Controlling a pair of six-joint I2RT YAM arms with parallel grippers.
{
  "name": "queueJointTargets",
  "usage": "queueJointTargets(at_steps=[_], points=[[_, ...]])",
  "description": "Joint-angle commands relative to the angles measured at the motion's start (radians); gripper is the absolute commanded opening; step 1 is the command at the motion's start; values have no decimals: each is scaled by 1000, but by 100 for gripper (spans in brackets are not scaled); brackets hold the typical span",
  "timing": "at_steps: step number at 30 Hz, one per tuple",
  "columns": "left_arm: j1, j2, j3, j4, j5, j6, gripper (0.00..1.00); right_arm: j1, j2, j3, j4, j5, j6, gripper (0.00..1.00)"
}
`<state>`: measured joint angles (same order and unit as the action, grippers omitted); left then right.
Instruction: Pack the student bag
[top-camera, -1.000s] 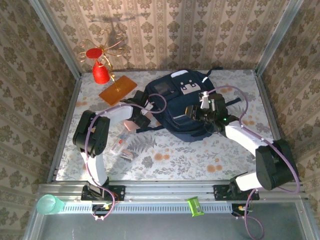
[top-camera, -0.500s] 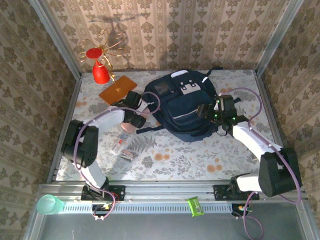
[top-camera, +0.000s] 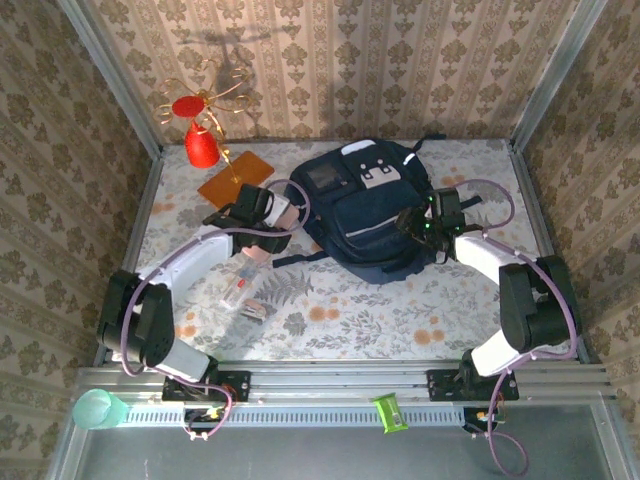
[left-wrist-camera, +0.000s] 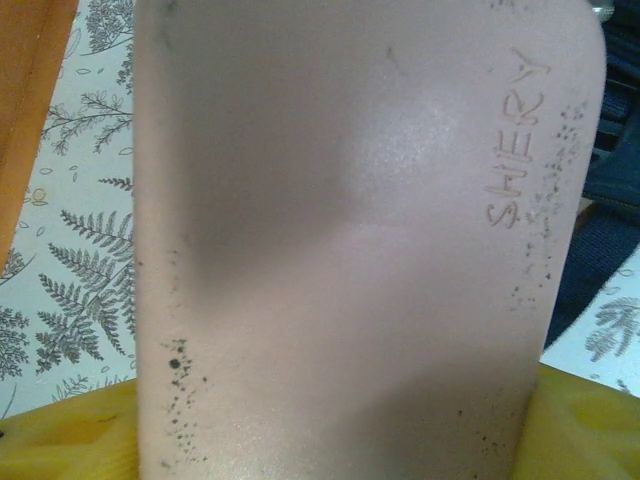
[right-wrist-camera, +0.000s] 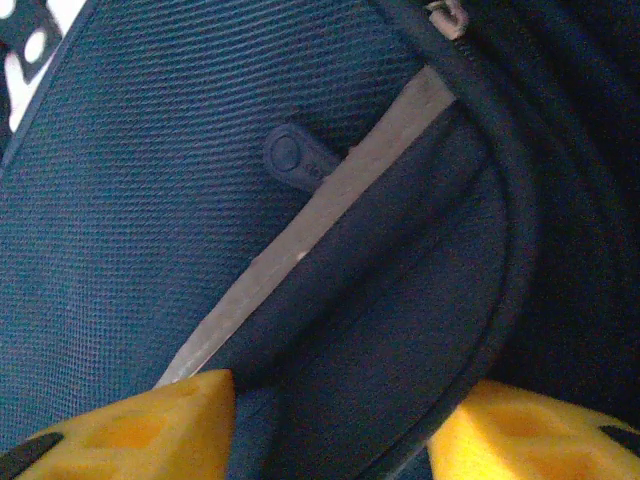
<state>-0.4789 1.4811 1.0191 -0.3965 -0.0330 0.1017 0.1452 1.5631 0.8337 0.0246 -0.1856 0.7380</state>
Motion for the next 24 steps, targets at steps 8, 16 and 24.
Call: queueJointTargets(at_steps=[8,16,24], points=[[-118,-228,-137,142,279,-99,31,24,-117,37,232,-104,211,3],[-282,-281,-153,159,261,1,29,93,-242,124,197,-63,254,0],[-487,-52,42,97,49,164,28,119,-250,241,155,-70,309,0]])
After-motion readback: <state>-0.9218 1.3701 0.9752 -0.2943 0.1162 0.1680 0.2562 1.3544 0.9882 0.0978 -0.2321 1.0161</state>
